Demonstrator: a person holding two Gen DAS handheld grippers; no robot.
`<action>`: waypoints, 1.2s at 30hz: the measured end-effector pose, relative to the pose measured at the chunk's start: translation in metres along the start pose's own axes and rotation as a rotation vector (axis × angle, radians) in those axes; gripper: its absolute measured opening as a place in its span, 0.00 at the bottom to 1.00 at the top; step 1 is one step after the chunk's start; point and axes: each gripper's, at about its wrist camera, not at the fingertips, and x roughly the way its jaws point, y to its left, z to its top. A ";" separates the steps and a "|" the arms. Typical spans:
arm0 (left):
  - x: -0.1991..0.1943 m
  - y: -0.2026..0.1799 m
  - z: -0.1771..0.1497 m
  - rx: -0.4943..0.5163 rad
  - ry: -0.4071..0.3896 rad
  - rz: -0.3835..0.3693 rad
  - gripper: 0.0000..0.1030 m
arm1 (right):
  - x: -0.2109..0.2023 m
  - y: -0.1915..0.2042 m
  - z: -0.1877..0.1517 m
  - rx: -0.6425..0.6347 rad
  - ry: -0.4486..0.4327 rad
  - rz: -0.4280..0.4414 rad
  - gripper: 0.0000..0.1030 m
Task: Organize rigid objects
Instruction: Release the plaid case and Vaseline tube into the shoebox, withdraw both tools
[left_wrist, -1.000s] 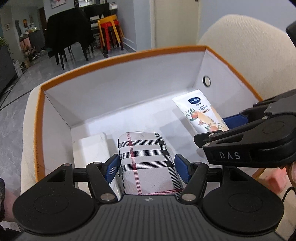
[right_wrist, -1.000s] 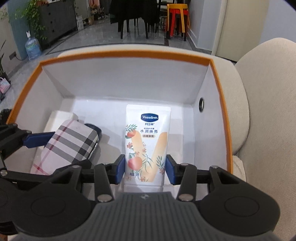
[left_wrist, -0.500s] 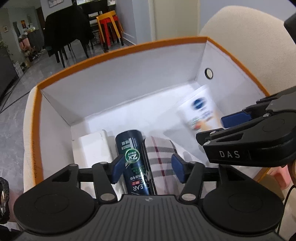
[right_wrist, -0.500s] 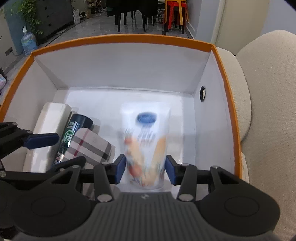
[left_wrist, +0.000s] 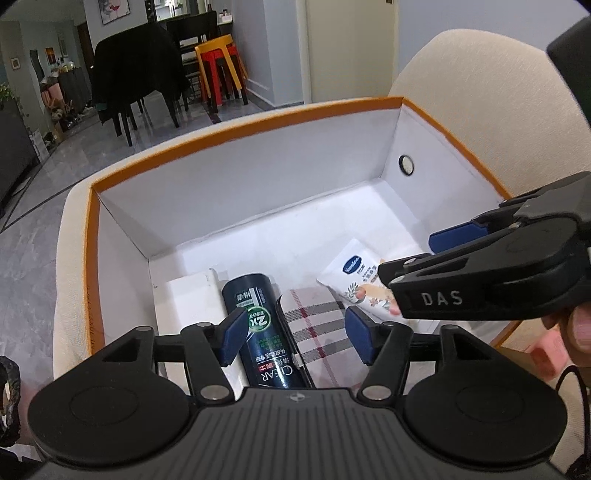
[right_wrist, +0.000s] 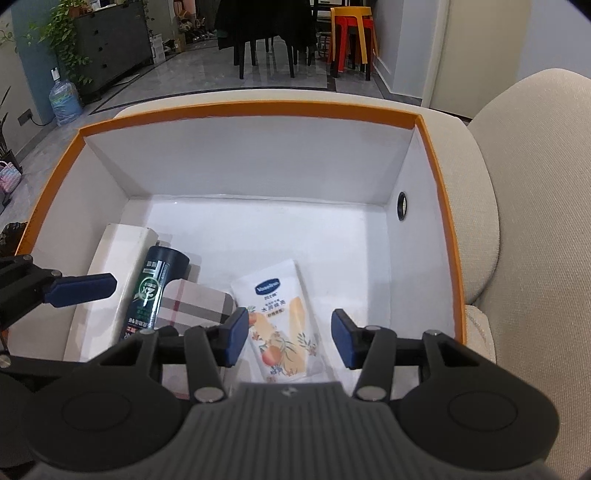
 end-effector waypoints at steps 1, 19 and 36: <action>-0.002 0.000 0.000 -0.001 -0.007 -0.001 0.69 | -0.001 0.000 0.000 0.001 -0.003 0.001 0.49; -0.062 0.002 -0.016 -0.044 -0.116 -0.011 0.72 | -0.042 0.000 -0.001 0.014 -0.087 0.029 0.50; -0.142 0.023 -0.054 -0.125 -0.204 0.000 0.77 | -0.119 0.017 -0.046 0.003 -0.123 0.040 0.50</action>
